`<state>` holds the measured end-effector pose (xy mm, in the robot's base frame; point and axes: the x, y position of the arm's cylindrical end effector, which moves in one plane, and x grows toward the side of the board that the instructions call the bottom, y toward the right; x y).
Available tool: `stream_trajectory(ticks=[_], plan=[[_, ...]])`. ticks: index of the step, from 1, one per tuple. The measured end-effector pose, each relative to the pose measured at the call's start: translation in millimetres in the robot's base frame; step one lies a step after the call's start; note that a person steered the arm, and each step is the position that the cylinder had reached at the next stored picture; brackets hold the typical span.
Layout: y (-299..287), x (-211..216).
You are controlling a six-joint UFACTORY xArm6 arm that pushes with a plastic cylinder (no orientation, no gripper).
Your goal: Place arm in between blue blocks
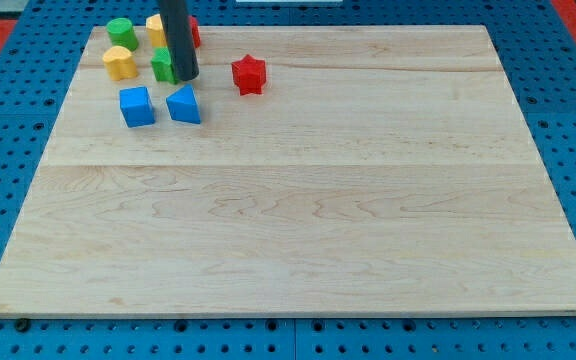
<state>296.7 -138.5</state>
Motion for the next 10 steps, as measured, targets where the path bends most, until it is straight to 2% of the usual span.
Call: stream_trajectory(ticks=[4, 5, 6, 7, 9, 10], plan=[[39.2, 25.2], [59.3, 40.3], [60.9, 84.8], [47.7, 95.5], [-17.4, 94.1], [-20.7, 88.9]])
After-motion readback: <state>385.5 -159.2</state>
